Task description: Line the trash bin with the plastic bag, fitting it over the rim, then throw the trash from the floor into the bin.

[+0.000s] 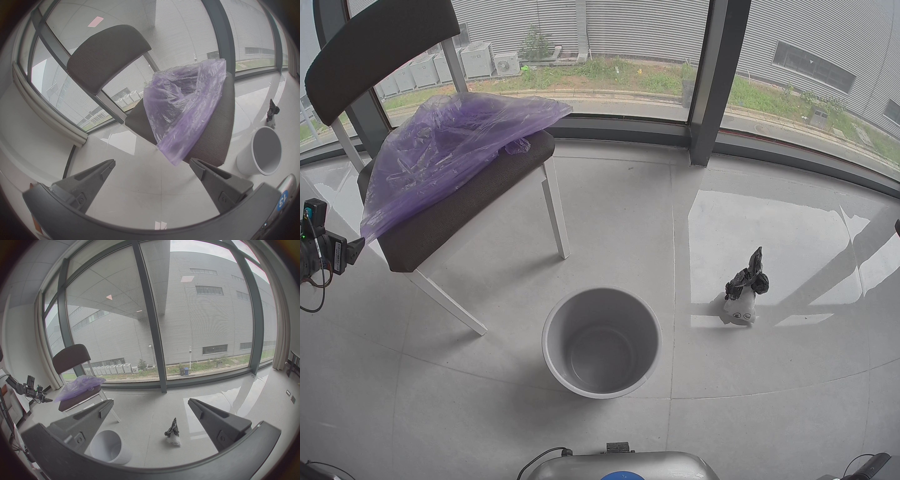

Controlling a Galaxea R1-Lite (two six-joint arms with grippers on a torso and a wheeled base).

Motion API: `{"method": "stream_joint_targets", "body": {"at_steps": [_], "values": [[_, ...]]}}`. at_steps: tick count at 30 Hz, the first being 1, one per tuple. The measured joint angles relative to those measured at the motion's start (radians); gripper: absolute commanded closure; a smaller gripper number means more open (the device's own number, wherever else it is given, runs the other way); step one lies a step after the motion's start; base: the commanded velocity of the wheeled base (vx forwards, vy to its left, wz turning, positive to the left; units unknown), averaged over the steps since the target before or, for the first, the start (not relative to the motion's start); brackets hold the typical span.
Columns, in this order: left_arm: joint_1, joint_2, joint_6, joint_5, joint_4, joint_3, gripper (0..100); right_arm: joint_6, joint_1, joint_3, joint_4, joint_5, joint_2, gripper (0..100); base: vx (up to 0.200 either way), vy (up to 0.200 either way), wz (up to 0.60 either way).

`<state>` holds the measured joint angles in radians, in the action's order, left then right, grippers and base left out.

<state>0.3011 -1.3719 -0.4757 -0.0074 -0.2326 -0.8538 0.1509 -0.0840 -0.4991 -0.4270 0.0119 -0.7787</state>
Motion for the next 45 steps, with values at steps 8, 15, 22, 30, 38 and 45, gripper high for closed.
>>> {"method": "stream_joint_targets", "body": {"at_steps": [8, 15, 22, 30, 38, 45], "values": [[-0.006, -0.083, 0.028, -0.002, -0.071, 0.01, 0, 0.001, 0.0, -0.004, 0.0, -0.001, -0.006, 0, 0.0, 0.0, 0.0], [-0.008, -0.107, 0.051, -0.001, -0.085, 0.0, 0, 0.001, 0.0, -0.003, 0.0, 0.0, -0.009, 0, 0.0, 0.0, 0.0], [-0.026, -0.1, 0.081, -0.003, -0.094, -0.004, 0, 0.001, 0.0, -0.002, -0.001, 0.0, -0.011, 0, 0.0, 0.0, 0.0], [-0.033, -0.096, 0.082, -0.002, -0.094, -0.028, 0, 0.001, 0.0, 0.002, 0.0, 0.001, -0.013, 0, 0.0, 0.0, 0.0], [-0.035, -0.117, 0.082, 0.0, -0.096, -0.034, 0, 0.001, 0.0, 0.0, 0.0, 0.0, -0.013, 0, 0.0, 0.0, 0.0], [-0.033, -0.135, 0.084, 0.0, -0.095, -0.03, 0, 0.001, 0.0, -0.002, -0.001, -0.001, -0.012, 0, 0.0, 0.0, 0.0]]}}
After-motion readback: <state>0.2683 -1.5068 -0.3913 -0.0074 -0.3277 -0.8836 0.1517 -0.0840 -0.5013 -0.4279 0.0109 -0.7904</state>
